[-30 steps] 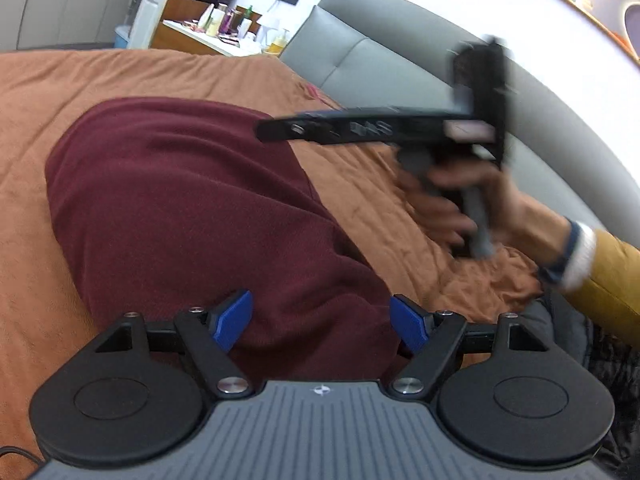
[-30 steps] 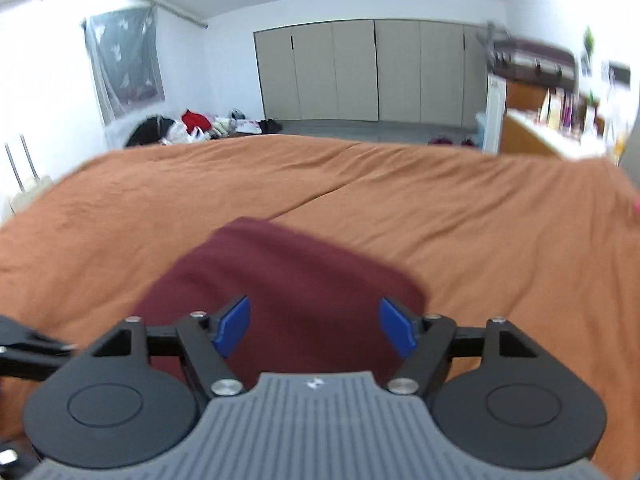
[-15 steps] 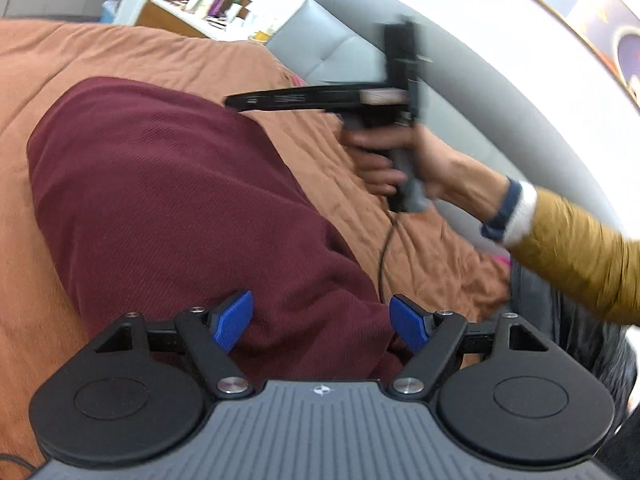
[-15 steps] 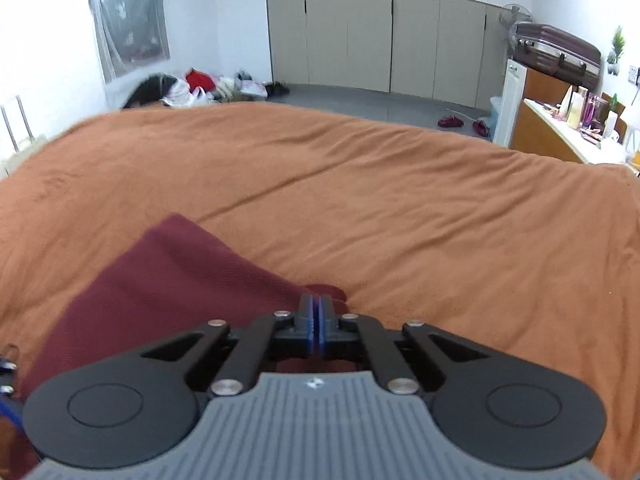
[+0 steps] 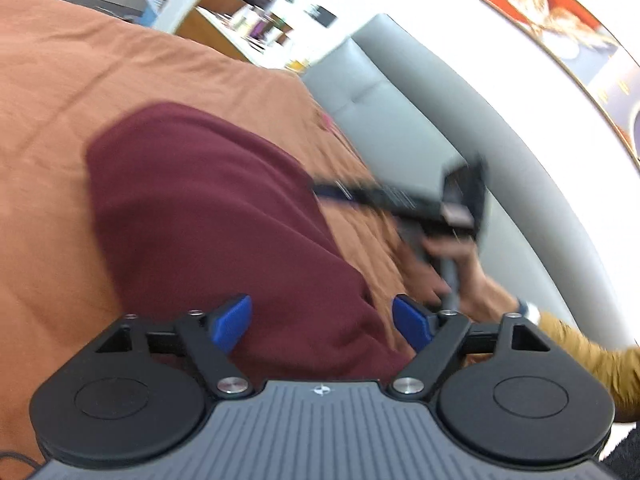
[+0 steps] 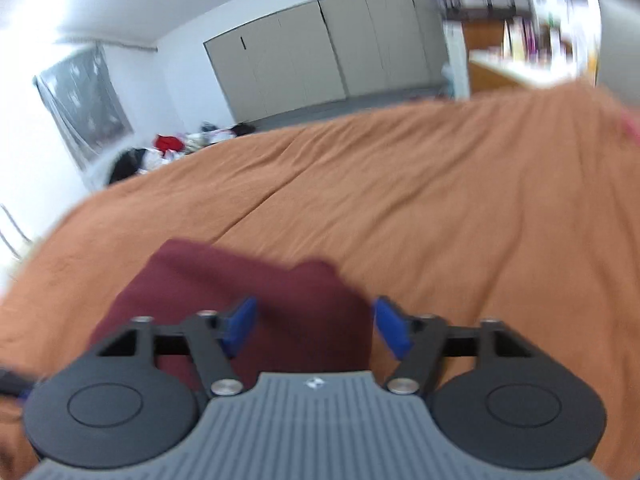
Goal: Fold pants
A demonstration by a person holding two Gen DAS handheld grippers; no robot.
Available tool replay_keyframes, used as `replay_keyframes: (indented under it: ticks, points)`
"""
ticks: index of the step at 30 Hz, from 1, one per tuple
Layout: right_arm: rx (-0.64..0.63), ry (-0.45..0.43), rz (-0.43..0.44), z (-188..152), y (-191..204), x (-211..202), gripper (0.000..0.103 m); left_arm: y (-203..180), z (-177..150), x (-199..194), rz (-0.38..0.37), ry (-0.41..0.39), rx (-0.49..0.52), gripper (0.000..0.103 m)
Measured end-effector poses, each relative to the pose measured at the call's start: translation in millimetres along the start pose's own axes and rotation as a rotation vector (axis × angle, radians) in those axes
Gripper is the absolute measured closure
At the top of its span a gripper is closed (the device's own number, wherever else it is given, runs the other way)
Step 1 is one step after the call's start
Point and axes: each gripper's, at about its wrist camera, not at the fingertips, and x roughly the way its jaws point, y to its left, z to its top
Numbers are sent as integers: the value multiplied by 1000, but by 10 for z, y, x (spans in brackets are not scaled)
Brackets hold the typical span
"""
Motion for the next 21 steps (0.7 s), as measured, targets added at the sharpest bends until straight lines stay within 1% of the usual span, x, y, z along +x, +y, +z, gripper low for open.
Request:
replay_keyframes:
  ticks: [1, 2, 3, 4, 5, 6, 7, 8, 9, 10, 11, 12, 13, 14, 15, 17, 18, 19, 21]
  points:
    - [37, 32, 28, -73, -68, -27, 35, 73, 37, -25, 11, 1, -14, 8]
    - [80, 60, 27, -145, -154, -39, 33, 143, 67, -33, 19, 7, -38, 8]
    - [133, 89, 16, -235, -251, -63, 23, 223, 93, -43, 15, 11, -71, 8]
    - [175, 114, 22, -294, -335, -53, 17, 296, 113, -48, 0, 15, -101, 8]
    - [242, 141, 59, -382, -446, -72, 16, 381, 142, -34, -29, 15, -134, 6]
    - [310, 172, 114, -458, -549, -71, 16, 475, 176, 1, -58, 21, -172, 4]
    - [405, 209, 193, -545, -668, -47, 16, 550, 201, 51, -83, 34, -205, 3]
    - [477, 219, 246, -616, -753, -32, 16, 642, 234, 103, -106, 42, -233, 2]
    - [536, 220, 293, -686, -827, -12, 15, 703, 274, 142, -104, 44, -244, 2]
    - [561, 215, 308, -733, -872, 15, 15, 750, 297, 163, -86, 44, -248, 2]
    - [561, 220, 305, -743, -886, 43, 15, 799, 325, 179, -43, 42, -252, 2]
    - [551, 226, 310, -747, -886, 81, 15, 839, 339, 178, 20, 41, -259, 2]
    - [540, 228, 314, -737, -877, 114, 13, 883, 320, 158, 58, 39, -276, 2]
    - [529, 229, 320, -724, -863, 130, 11, 944, 303, 145, 75, 42, -303, 2]
    - [505, 237, 327, -697, -826, 153, 9, 1018, 278, 142, 61, 51, -336, 1]
    - [448, 247, 329, -654, -754, 183, 7, 1153, 234, 218, 10, 71, -407, 0]
    - [416, 256, 331, -627, -713, 216, 5, 1201, 223, 278, -2, 78, -434, 0]
    - [398, 261, 334, -607, -690, 250, 5, 1238, 215, 341, -8, 75, -448, 0]
    - [395, 273, 342, -590, -651, 371, 5, 1273, 194, 387, -26, 63, -439, 0]
